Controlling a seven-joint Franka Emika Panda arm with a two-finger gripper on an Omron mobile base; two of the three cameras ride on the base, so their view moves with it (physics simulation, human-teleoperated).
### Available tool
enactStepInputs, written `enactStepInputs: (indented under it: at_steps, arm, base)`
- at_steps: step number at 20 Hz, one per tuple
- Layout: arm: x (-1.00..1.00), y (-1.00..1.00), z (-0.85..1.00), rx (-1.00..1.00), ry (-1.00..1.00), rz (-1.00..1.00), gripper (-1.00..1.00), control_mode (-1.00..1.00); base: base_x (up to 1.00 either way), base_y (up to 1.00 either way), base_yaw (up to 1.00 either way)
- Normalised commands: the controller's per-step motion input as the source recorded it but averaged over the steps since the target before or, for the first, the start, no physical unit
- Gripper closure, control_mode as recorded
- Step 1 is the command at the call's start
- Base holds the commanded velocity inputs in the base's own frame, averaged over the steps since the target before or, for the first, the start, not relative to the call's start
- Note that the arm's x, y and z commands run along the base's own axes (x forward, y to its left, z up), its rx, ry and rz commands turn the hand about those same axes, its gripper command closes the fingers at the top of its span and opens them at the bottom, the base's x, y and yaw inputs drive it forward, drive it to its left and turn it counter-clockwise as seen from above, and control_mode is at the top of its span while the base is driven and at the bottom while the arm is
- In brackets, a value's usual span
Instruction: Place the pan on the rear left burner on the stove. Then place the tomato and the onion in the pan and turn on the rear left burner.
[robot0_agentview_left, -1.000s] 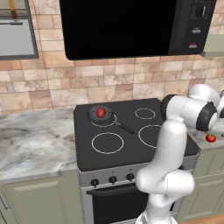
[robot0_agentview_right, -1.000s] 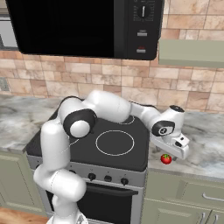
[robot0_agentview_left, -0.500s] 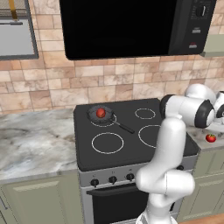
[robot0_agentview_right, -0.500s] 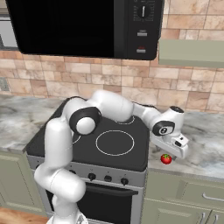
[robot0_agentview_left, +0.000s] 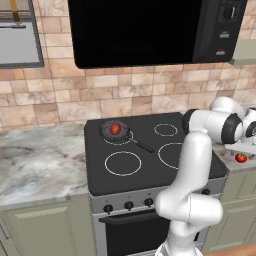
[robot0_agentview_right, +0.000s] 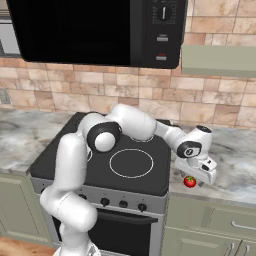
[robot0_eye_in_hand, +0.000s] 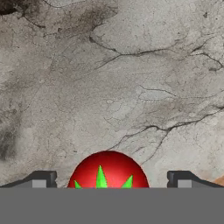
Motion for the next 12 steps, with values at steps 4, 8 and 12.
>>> enactStepInputs:
  at_steps: [4, 8, 12]
  arm:
    - [0.12, -0.06, -0.14, 0.01, 0.03, 0.00, -1.00, -1.00]
    - [0.04, -0.01, -0.06, 0.01, 0.03, 0.00, -1.00, -1.00]
    - [0.00, 0.00, -0.02, 0.00, 0.05, 0.00, 1.00, -1.00]
  base:
    - [0.00, 0.00, 0.00]
    - [0.00, 0.00, 0.00]
    - [0.00, 0.00, 0.00]
